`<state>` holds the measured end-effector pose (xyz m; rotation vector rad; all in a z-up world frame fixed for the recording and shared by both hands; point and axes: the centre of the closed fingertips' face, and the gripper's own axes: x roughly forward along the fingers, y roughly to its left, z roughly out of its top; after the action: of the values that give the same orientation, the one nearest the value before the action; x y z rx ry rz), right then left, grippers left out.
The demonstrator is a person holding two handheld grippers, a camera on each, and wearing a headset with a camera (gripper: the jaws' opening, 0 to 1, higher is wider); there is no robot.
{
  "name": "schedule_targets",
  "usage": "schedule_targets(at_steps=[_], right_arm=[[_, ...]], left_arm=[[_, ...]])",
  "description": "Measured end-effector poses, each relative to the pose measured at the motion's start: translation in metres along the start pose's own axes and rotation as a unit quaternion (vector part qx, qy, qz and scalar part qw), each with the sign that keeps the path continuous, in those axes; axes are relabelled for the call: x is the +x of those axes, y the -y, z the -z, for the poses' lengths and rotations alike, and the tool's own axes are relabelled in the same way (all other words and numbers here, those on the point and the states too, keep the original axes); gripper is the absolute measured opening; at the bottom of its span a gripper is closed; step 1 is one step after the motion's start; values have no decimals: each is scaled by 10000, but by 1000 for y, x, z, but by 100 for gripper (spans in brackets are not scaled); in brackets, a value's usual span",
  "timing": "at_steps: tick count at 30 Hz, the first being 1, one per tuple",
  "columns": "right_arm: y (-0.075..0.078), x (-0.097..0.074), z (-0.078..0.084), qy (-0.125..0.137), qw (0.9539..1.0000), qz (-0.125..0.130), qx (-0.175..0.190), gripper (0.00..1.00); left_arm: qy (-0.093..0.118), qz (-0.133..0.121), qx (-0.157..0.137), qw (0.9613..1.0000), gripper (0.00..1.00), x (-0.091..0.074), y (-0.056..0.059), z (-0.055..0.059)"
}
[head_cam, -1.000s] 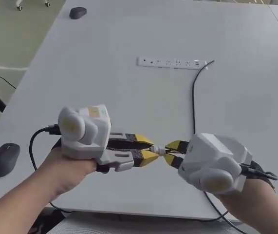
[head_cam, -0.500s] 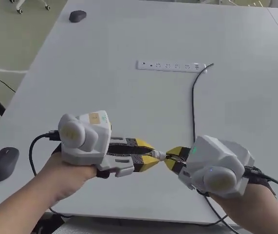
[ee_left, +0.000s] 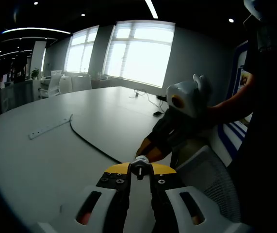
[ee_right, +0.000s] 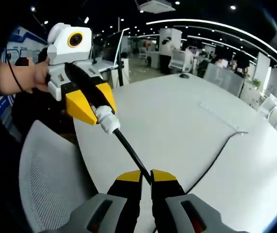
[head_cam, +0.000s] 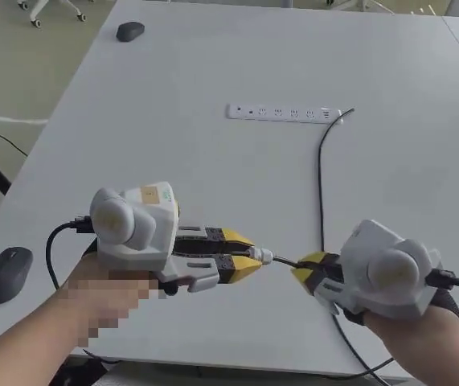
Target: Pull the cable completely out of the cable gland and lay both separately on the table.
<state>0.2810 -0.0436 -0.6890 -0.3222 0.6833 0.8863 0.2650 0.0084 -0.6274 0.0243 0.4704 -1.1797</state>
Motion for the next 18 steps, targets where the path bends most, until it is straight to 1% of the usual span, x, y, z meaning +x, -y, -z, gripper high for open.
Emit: schedule_targets(at_steps=[1,2,5,7,12,13,18], right_arm=[[0,0,1,9,10000,-18,42,1],[-2,0,3,-4,9998,-71,201,1],[-3,1,6,-8,9989,-118,455,1],[-3,1,9,-38,9985,-111,543,1],[1,0,23,-160,9959,-19,891,1],[3,0,26,-180,9952,9,962,1],[8,-2,38,-251,9932,86,1135,1]], left_arm=[[-3,0,-10,10000,15,0,0,0],[-7,-5,-6,10000,15,0,0,0],[-8,-14,-10,10000,15,-1,1,1],[-18,-27,-19,10000,15,-2,1,2],[-12,-63,-28,10000,15,-3,2,3],[-8,-72,-36,10000,15,-4,1,3],[31,-79,-63,9999,15,-6,2,2]])
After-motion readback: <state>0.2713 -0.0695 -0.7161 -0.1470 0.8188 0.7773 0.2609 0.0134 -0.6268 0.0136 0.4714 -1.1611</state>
